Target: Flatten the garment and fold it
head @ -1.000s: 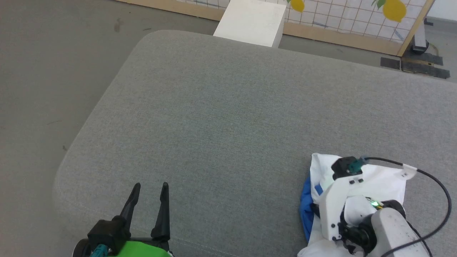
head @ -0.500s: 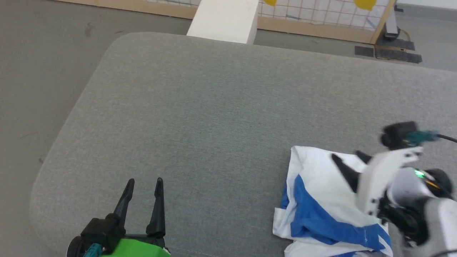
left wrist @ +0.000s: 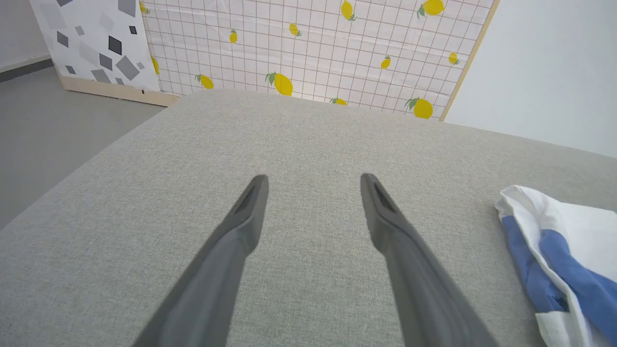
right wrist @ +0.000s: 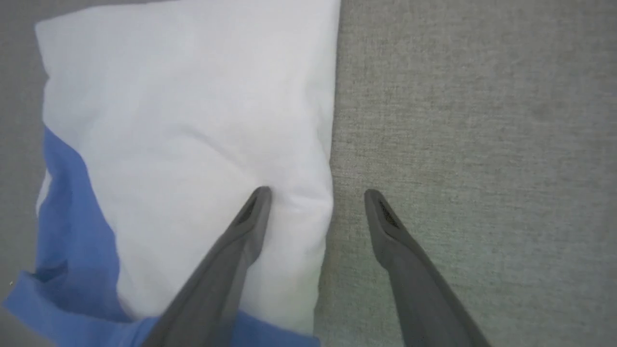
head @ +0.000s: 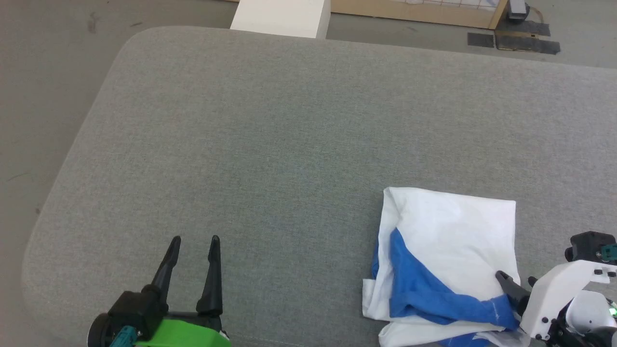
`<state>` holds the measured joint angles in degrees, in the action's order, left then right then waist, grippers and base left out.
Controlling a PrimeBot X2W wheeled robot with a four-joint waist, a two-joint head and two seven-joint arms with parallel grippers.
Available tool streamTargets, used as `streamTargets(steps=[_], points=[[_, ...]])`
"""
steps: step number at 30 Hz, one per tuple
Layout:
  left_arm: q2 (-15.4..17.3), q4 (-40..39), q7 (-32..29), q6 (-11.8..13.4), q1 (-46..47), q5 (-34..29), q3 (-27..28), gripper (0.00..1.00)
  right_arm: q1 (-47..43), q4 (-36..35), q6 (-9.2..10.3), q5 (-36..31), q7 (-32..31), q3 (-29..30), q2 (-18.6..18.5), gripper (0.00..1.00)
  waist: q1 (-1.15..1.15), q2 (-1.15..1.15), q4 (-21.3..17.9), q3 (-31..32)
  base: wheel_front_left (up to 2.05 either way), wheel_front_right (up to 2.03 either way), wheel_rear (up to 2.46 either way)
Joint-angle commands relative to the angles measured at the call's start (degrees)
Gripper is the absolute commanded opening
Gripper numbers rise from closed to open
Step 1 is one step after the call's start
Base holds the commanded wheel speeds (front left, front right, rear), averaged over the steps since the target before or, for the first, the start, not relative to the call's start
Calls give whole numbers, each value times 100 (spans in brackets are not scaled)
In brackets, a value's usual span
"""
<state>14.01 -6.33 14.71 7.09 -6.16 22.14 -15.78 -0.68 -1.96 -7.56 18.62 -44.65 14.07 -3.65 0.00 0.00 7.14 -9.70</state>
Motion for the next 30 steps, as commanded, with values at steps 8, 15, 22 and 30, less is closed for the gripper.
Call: streamTargets(steps=[8,15,22,30], points=[[125,-94,-95,-17,176,-143,-64,100,460,934,8,228,44,-95,73,100,0,0,184,-39,0,0,0],[161,-106,-144,-29,194,-148,-123,100,574,1389,8,272,-1,-226,76,0,0,0,198,51,0,0,0],[184,-180,-124,-7,109,-152,-162,100,671,1095,8,-141,371,-281,-61,0,0,0,-154,284,0,0,0],[197,-208,-115,21,195,-219,-206,100,964,846,8,-451,486,-458,-792,0,0,0,-672,263,0,0,0]])
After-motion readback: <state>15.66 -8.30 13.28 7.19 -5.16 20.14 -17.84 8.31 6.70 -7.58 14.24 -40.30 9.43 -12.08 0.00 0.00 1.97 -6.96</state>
